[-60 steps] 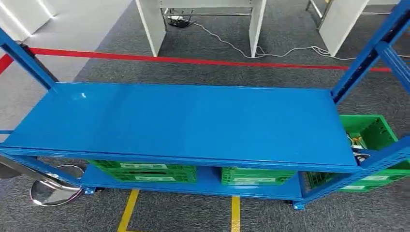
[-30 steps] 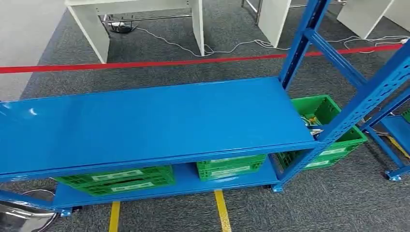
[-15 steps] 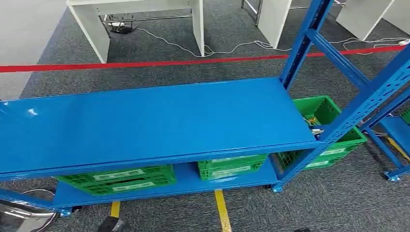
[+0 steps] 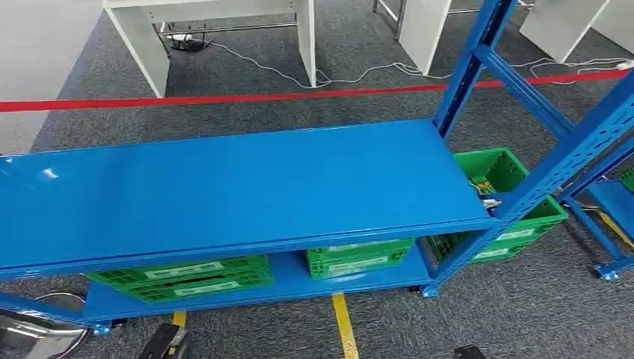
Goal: Take the parts from the cabinet and place them on the table.
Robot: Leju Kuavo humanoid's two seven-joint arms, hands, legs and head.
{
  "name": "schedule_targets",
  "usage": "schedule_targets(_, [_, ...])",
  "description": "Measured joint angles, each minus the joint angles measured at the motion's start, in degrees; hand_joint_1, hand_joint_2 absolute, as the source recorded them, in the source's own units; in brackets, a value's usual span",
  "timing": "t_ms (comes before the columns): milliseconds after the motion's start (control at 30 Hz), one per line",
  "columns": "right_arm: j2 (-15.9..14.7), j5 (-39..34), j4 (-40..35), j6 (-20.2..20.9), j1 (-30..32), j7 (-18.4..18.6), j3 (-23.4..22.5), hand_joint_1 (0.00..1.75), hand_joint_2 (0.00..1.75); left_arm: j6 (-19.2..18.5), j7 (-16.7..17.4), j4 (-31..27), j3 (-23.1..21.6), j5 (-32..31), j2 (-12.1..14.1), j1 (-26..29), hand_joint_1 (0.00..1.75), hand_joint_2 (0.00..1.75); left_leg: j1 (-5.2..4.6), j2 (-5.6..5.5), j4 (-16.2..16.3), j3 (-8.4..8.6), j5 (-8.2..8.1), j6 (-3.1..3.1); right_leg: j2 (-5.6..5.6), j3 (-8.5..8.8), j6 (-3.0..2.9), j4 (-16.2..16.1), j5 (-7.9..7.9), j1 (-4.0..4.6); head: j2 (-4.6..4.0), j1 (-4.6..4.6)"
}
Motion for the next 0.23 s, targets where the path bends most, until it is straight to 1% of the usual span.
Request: schedule_targets(233, [2.8, 5.1, 4.0, 3.6, -0.1, 0.5, -6.0, 0.00, 0.00, -3.5, 1.9, 2.9, 8.0, -7.1, -2.2, 1.0, 0.00, 0.00, 0.00, 0.00, 0.0, -0.02, 0.00, 0.00, 0.00, 0.00, 0.00, 0.0, 0.00, 0.01, 0.00, -0.02])
